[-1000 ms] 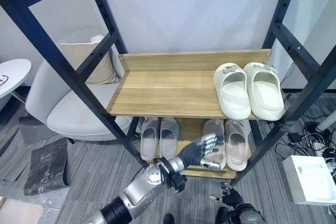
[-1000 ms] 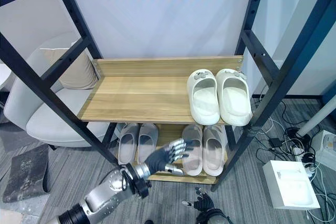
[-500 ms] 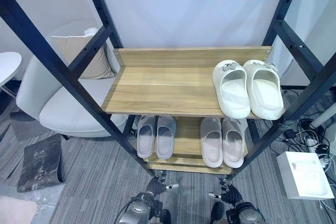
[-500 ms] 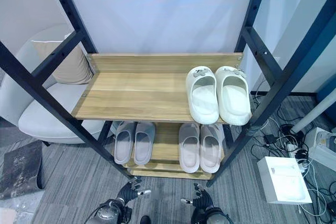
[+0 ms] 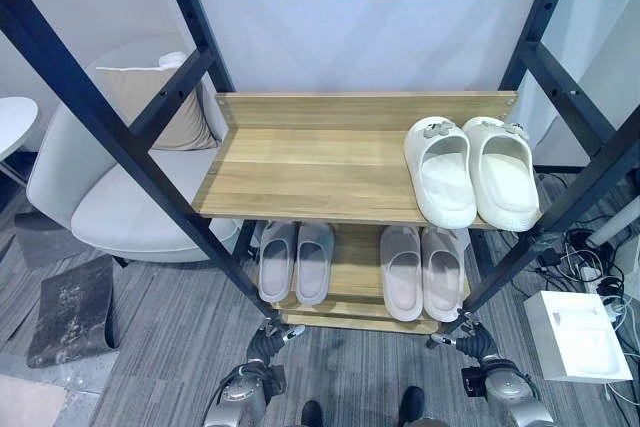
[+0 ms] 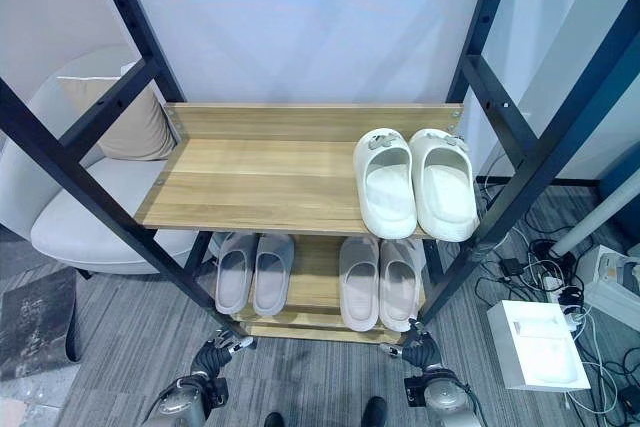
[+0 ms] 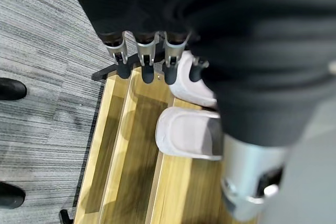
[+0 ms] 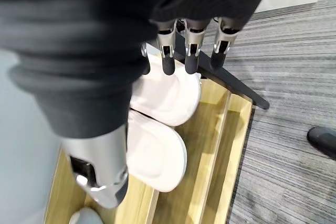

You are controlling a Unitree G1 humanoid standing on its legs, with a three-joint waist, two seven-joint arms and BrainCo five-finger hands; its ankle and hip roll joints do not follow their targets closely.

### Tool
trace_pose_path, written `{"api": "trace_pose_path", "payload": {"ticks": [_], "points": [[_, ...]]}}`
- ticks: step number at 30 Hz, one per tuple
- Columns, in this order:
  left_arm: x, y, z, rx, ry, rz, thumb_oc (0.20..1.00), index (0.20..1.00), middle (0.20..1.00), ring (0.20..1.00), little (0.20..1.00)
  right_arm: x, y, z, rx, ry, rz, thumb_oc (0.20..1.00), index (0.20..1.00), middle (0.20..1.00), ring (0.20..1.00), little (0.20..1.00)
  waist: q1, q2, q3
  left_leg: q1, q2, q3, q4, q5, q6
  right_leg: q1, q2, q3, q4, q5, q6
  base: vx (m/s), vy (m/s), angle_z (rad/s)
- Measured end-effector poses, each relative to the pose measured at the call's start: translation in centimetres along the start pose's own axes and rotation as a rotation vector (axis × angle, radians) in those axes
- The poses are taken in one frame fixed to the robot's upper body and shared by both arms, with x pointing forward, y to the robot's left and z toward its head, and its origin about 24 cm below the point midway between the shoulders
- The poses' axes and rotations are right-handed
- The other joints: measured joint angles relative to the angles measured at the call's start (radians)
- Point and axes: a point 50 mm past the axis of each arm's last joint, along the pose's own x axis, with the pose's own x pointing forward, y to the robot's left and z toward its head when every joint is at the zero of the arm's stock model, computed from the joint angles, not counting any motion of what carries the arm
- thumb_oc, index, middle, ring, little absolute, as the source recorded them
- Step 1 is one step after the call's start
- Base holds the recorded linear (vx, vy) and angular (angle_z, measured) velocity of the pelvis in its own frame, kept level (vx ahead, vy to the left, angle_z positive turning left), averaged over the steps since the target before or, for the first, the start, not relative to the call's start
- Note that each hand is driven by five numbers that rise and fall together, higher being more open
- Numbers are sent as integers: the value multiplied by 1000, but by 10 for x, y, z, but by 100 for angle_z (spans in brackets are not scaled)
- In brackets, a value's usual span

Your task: Arrange the slippers neatly on the shoe rack.

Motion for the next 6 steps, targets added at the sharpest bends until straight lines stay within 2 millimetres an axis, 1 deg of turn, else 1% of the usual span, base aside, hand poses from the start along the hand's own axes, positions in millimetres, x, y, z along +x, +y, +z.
{"api": "trace_pose_path", "payload": {"ticks": [6], "points": [[0,-1,0,20,-3,-7,1000,1000,1000,1000,1000,0,3,-1,10,6,-9,1000,1000,1000,1000,1000,0,1,-3,1,0,0,0,0,0,1,0,0,0,0,0,0,0,0]]}}
